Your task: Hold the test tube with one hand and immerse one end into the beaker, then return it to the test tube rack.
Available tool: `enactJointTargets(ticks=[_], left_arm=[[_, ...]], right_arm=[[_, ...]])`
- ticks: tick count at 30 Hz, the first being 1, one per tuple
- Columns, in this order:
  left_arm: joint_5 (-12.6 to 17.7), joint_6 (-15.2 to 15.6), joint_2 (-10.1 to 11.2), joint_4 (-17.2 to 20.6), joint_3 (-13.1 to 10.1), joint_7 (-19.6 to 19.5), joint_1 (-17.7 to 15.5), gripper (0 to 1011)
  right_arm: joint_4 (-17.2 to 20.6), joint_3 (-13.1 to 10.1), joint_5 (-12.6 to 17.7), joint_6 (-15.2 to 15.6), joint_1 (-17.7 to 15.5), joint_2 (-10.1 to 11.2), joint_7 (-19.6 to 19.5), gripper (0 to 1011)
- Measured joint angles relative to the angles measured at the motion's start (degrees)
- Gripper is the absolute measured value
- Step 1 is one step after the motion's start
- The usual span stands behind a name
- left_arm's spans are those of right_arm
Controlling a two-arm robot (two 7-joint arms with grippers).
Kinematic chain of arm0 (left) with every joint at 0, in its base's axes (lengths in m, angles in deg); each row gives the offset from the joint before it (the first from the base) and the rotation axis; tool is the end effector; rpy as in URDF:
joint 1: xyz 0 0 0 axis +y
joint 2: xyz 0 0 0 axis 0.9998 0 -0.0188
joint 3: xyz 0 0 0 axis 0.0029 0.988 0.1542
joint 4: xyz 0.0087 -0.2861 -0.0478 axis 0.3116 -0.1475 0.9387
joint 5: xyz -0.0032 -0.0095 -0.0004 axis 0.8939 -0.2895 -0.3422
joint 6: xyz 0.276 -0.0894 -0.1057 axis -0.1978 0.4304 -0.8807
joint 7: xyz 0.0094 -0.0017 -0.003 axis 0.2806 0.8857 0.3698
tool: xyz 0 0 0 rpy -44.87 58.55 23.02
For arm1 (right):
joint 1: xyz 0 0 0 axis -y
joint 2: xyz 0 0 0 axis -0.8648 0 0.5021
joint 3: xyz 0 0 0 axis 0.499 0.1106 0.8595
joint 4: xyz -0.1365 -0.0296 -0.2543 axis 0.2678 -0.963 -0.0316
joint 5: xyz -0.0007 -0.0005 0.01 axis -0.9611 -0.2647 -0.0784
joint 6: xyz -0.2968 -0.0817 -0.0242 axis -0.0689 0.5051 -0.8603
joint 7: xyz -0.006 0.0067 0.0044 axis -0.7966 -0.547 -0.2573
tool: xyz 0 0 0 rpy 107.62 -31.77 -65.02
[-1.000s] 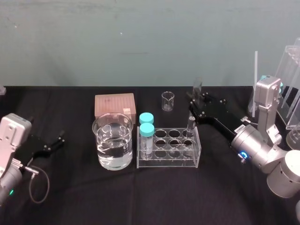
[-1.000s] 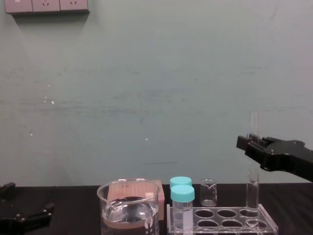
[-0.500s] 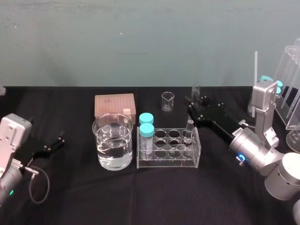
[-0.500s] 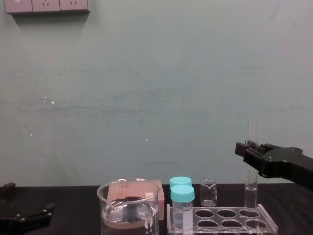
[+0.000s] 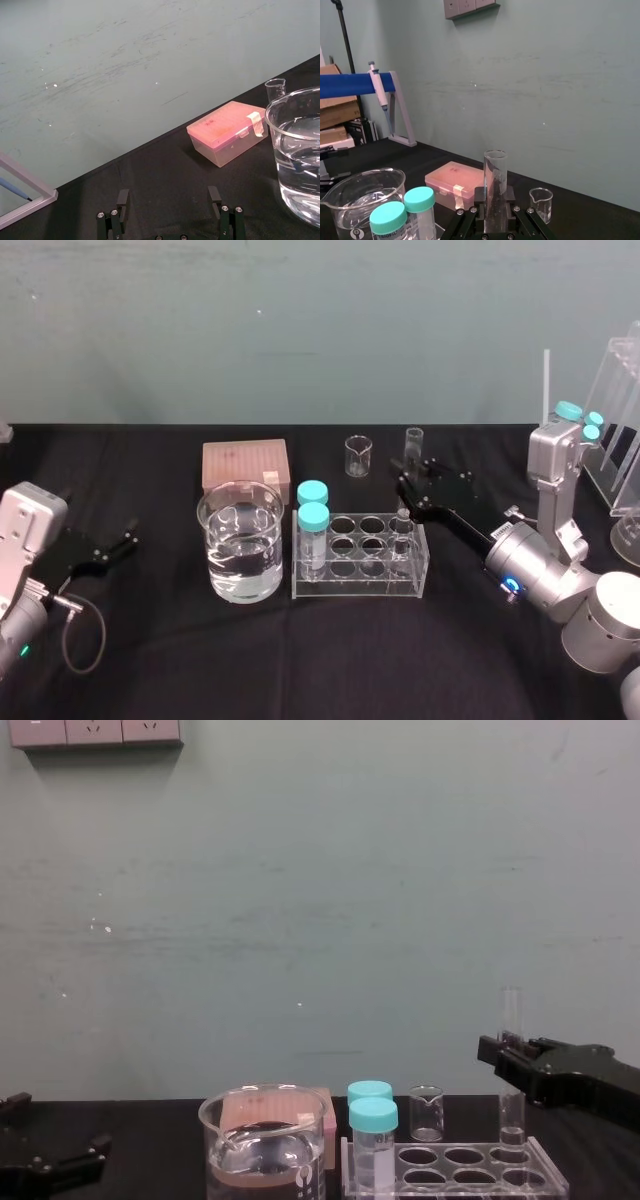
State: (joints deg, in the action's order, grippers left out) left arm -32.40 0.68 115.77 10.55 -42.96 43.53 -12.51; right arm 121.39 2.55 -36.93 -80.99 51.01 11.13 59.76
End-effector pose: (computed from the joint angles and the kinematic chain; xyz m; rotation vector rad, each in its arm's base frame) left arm 0.3581 0.0827 -0.3023 0.3043 -0.2852 1.2477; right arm 0.4209 -0.0453 -0.3000 0.0961 -0.0615 -0.9199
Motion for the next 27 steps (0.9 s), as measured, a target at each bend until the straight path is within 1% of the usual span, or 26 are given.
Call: enactJointTargets(ticks=[16, 21, 27], left_arm=[[0.0, 0.0, 0.0, 0.0, 0.0, 0.0, 0.0, 1000], [0.0, 0.0, 0.0, 0.0, 0.0, 0.0, 0.0, 1000], [0.0, 0.0, 0.0, 0.0, 0.0, 0.0, 0.0, 1000]], right_arm=[[-1.1, 0.7, -0.6, 0.7, 0.7, -0.3, 0.1, 226], [-1.2, 0.9, -1.5, 0.6, 0.9, -0.4, -0.4, 226], [-1.2, 0.9, -1.4, 0.5, 0.9, -0.4, -0.4, 226]])
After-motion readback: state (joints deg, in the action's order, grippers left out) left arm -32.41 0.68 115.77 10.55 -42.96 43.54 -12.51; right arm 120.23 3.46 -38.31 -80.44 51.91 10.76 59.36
